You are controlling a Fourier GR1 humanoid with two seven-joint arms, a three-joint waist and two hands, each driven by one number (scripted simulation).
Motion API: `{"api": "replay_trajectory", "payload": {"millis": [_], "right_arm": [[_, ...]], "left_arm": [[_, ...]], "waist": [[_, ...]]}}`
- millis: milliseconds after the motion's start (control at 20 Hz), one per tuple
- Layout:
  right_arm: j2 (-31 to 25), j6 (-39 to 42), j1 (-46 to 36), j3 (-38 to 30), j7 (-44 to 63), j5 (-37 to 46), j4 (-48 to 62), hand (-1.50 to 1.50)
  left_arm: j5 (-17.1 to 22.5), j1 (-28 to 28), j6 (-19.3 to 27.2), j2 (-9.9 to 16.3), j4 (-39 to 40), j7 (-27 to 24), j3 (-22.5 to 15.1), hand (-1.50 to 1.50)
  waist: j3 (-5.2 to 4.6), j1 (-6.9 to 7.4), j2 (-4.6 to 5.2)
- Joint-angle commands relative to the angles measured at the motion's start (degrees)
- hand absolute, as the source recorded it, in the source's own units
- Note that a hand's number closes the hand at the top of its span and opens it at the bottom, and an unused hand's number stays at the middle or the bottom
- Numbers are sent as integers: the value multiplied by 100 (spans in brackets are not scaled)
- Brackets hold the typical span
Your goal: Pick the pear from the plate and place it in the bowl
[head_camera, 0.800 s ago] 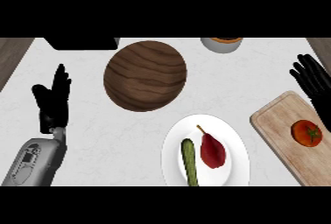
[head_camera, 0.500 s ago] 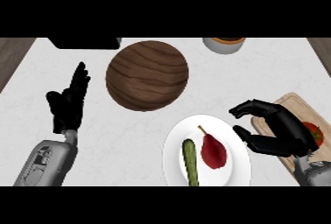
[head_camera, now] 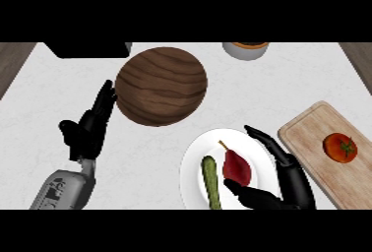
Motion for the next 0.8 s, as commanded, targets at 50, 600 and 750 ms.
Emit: {"api": "replay_trajectory", "payload": {"millis": [50, 600, 750], "right_arm": [[414, -926, 681, 440, -555, 884, -522, -150], [-380, 499, -205, 131, 3850, 2167, -2264, -150], [-96, 774, -587, 338, 4668, 2344, -1972, -150]], "left_arm": [[33, 249, -250, 15, -289, -22, -65, 0], [-105, 341, -251, 22, -475, 96, 62, 0], [-21, 411, -487, -5, -314, -203, 58, 0]], "waist": [[-1, 54, 39], [-7, 100, 52], [-9, 109, 58]]}}
